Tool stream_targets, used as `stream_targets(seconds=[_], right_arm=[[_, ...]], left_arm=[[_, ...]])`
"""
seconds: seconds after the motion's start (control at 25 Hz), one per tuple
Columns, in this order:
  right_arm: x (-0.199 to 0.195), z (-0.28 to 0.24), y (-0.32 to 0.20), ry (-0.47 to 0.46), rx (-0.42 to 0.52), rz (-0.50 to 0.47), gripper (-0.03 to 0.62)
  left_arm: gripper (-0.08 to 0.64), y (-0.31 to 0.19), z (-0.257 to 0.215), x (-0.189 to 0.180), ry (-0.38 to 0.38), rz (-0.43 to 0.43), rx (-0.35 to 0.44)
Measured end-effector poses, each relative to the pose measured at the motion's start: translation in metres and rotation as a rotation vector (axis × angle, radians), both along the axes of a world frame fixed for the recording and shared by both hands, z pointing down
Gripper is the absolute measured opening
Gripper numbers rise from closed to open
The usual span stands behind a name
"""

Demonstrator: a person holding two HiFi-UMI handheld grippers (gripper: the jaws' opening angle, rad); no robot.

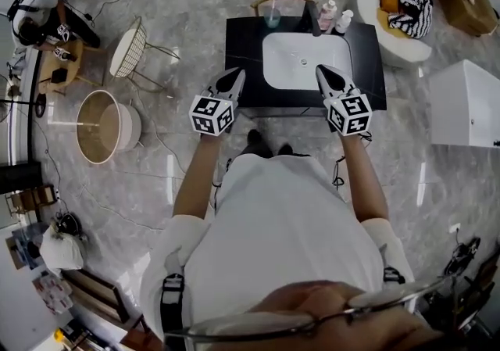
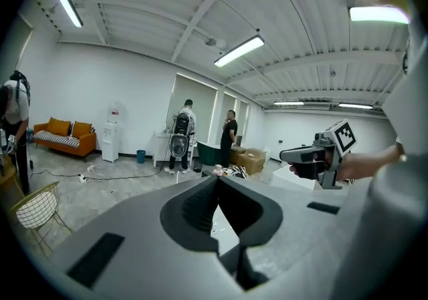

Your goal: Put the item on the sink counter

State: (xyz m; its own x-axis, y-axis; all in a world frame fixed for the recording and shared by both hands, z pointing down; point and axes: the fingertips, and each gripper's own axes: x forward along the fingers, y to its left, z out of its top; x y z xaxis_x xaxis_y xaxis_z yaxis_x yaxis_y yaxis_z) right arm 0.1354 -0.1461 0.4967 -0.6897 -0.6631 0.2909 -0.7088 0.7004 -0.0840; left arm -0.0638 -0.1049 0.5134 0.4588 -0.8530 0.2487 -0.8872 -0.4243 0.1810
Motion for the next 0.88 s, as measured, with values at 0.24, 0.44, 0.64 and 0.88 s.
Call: stream_targets(seconds=[0.24,0.44,0.64,0.88], right_arm=[[-0.011,-0.012,-0.003,-0.014,0.007,0.018,0.006],[-0.021,-0.026,-0.004,-0.033,0.024,0.045,0.006],[-0.03,-0.029,-0.007,-0.037,0.035,0.057,0.006],[-0.034,-0.034,-0.01,-0.041,0.029,0.066,0.006]], left_arm=[[0.005,0.009,-0.006,-0.018,0.027,0.011,0.004],[0.003,0.006,-0.021,-0.031,0.024,0.045,0.021],[0.003,-0.003,-0.026,-0.044,0.027,0.056,0.035],[0.005,-0.009,-0.024,-0.055,0.039,0.048,0.025]])
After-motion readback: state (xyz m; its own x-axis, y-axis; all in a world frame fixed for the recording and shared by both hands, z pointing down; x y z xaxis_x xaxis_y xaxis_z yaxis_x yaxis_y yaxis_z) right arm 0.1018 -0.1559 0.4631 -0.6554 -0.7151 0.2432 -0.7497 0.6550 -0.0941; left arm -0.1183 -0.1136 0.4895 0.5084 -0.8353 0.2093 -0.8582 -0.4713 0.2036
